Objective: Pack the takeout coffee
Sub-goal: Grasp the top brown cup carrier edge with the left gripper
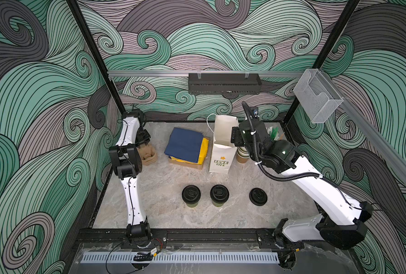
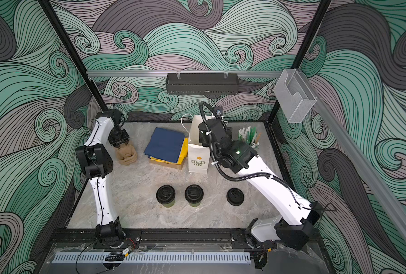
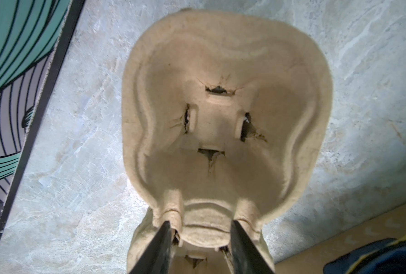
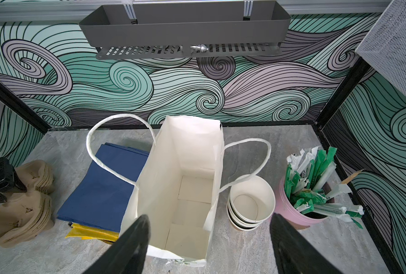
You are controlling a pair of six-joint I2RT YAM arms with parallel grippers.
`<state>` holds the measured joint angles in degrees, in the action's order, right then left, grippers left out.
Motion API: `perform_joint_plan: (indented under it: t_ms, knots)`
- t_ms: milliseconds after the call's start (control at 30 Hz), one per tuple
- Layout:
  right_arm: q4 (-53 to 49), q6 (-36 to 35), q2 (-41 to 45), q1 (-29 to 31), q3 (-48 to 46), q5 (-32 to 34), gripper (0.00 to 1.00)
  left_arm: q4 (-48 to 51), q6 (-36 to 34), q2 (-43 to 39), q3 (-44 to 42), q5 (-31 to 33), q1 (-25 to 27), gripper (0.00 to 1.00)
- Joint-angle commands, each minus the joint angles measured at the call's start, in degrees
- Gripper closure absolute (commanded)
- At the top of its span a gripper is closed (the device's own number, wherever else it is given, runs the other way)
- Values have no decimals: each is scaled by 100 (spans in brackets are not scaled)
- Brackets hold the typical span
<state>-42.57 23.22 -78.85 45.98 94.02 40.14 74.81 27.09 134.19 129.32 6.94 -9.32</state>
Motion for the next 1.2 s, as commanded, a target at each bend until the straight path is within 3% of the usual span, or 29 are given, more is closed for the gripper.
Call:
perform_joint_plan:
  t_ms: [0, 500, 933, 1167]
  knots:
    - [94, 109, 67, -45, -33, 86, 20, 152, -130, 157, 131, -149, -24, 56]
    - [91, 117, 68, -96, -41, 11, 20, 175, -190, 239, 76, -125, -14, 58]
    - [81, 90, 115, -105, -15, 13, 20, 194, -221, 120, 92, -131, -16, 80]
    - [76, 62, 59, -117, 20, -80, 20, 184, -230, -271, 110, -131, -17, 82]
